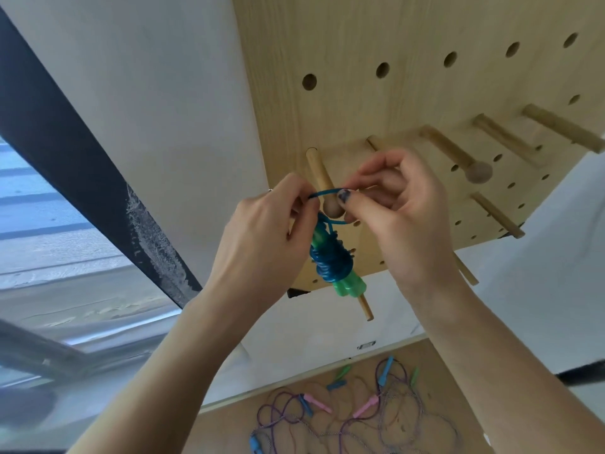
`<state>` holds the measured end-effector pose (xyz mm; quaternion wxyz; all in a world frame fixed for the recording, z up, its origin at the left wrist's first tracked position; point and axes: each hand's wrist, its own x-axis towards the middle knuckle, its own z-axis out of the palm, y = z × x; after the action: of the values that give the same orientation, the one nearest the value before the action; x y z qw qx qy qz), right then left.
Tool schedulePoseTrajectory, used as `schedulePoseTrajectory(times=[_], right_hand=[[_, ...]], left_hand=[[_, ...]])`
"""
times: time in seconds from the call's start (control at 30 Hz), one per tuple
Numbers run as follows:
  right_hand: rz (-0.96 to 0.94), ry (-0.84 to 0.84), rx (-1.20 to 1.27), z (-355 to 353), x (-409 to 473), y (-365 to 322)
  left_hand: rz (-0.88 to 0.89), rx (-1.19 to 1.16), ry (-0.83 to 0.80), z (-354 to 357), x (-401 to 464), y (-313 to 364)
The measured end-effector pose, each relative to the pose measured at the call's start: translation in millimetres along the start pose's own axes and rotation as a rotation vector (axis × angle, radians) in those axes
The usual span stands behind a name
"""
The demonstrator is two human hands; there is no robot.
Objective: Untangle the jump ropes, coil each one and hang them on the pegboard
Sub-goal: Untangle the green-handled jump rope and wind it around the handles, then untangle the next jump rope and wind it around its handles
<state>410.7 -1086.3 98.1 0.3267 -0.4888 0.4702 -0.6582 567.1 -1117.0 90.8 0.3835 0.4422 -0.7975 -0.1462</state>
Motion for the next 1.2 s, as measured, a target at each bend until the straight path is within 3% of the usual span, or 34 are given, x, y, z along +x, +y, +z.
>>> schedulePoseTrajectory(times=[0.33,0.9,1.1,1.2], right_hand=[[0.016,0.031,-0.133,10,9,15],[0.111,0.051,0.058,22,20,38],[0.157,0.0,0.014,17,1,48],[0.105,-0.006,-0.049,10,-18,61]], left_hand=[[-0.018,-0.009,0.057,15,17,-14],[-0.071,-0.139,0.068,27,27,-19],[-0.111,-0.175,0.037,30,12,-23],[-0.155,-0.223,0.102,32,-7,-32]])
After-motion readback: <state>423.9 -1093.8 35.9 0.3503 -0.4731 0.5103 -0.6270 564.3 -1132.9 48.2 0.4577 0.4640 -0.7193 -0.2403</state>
